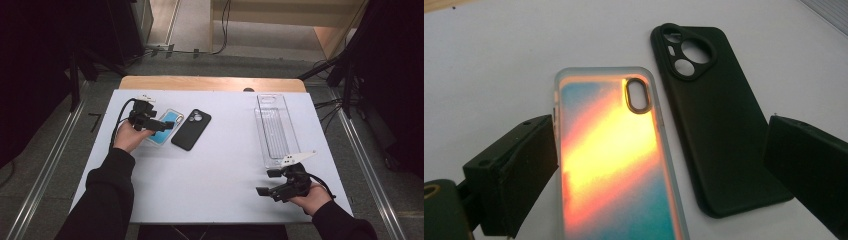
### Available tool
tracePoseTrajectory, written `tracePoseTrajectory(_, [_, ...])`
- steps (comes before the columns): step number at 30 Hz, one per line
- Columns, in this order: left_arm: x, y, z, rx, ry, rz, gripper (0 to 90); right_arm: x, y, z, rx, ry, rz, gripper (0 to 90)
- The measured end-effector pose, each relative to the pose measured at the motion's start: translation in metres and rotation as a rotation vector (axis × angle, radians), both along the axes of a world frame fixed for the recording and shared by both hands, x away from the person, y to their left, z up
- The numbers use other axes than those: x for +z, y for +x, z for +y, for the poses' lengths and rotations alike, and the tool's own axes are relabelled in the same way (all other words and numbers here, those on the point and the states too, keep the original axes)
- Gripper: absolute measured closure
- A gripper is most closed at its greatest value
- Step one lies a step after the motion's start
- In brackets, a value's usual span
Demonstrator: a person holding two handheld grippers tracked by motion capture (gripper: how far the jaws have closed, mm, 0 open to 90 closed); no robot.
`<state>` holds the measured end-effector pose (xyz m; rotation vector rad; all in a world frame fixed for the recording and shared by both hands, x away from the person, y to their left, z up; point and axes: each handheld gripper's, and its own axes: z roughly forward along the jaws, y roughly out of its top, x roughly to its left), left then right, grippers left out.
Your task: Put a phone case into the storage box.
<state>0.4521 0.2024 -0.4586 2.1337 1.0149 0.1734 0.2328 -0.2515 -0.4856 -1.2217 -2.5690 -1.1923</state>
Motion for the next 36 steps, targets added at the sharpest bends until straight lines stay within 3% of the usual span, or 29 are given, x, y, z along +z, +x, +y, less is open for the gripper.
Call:
tracePoseTrajectory(7, [-0.004,0.003,0.005,0.031,-0.034,0.008,2.4,0.000,-0.002,-0.002,-0.016,0.001,0.003,12.1])
tracePoseTrajectory(11, [-0.006,0.003,0.002,0.026,0.007,0.005,4.4,0.000,-0.002,-0.003,-0.016,0.004,-0.003,12.1])
tracePoseTrajectory(15, [-0.010,0.003,0.000,0.055,0.031,-0.010,6.6,0.001,-0.002,-0.003,-0.018,0.004,-0.001,12.1])
tracePoseTrajectory(19, [-0.014,0.002,-0.001,0.036,0.072,-0.030,8.5,0.001,-0.002,-0.004,-0.017,0.005,-0.003,12.1])
tracePoseTrajectory(31, [-0.028,0.002,0.001,0.037,0.088,-0.003,8.5,0.001,-0.002,-0.004,-0.019,0.001,-0.005,12.1])
tracePoseTrajectory(36, [-0.034,0.001,-0.003,0.026,0.120,0.003,8.5,0.001,-0.002,-0.004,-0.019,0.000,-0.006,12.1])
